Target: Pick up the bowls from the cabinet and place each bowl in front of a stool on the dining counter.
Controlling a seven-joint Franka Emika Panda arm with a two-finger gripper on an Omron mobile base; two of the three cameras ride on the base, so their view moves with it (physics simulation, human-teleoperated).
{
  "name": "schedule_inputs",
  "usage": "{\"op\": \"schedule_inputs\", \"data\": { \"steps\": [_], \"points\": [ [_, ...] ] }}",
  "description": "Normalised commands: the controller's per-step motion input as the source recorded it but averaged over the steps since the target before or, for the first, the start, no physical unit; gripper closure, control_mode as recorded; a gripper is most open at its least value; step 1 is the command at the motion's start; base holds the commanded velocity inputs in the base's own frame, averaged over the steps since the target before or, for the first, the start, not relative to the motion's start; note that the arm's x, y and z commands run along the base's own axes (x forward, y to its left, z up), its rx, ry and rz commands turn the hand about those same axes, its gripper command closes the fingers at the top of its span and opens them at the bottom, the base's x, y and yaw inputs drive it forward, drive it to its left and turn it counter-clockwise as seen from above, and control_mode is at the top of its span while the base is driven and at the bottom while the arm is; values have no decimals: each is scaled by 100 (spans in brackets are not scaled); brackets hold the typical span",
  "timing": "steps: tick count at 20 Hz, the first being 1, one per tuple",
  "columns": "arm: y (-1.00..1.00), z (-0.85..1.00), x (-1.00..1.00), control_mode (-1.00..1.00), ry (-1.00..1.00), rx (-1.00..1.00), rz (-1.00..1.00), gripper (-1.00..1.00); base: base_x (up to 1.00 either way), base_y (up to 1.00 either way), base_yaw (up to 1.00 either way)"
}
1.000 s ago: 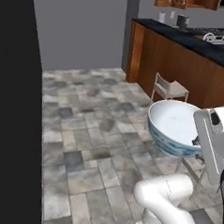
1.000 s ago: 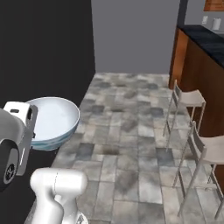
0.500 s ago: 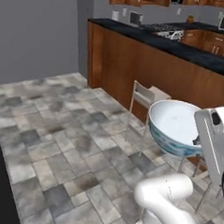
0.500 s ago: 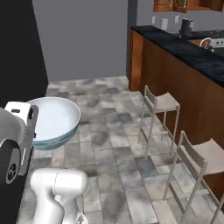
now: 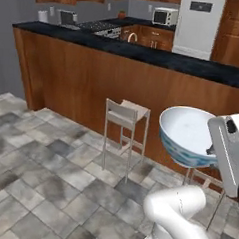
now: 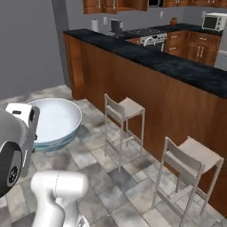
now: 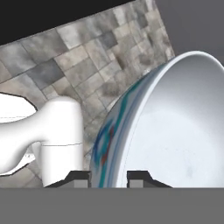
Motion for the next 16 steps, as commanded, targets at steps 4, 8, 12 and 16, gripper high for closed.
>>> {"op": "schedule_inputs", "data": {
  "steps": [4,8,12,16],
  "points": [
    [0,0,0,100,0,0,0,100,100,79,-69],
    [0,0,0,100,0,0,0,100,50,93,-70],
    [0,0,0,100,0,0,0,100,2,65,-81],
    [0,0,0,100,0,0,0,100,0,56,-85]
  ]
}}
